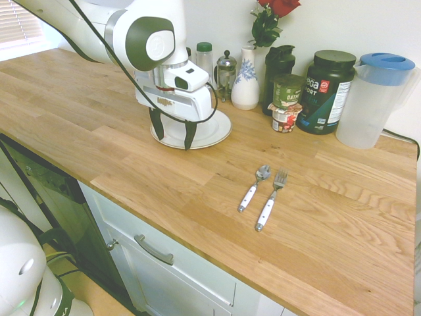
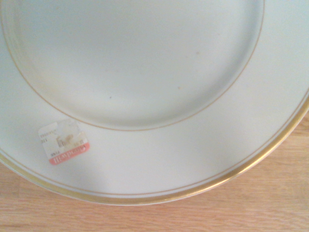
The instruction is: Put the spoon into the plate
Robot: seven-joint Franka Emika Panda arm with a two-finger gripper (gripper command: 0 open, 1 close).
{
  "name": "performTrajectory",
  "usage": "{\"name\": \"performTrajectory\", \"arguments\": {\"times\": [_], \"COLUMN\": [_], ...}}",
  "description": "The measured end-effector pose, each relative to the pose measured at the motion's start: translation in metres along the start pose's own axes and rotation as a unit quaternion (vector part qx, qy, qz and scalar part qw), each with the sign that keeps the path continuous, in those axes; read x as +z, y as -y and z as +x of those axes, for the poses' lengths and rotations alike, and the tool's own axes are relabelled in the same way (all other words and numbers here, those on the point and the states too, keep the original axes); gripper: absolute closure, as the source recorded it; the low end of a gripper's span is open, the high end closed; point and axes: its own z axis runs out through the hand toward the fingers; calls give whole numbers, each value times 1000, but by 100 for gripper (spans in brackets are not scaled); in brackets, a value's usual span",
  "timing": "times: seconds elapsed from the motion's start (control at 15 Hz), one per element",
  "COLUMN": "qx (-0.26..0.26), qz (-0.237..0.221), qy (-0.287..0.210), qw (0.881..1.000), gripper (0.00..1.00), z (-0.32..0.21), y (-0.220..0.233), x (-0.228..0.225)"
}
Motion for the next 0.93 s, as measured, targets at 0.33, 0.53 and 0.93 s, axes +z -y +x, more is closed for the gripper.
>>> {"name": "performTrajectory", "arguments": {"times": [0.33,0.53,0.93], "qx": [-48,-103,-45], "qz": [-2,-1,-38], "qy": [7,5,8], "qw": [999,995,998], "gripper": [0,0,0], "z": [15,57,105], "y": [-8,-48,-141], "x": [-23,-51,-38]}}
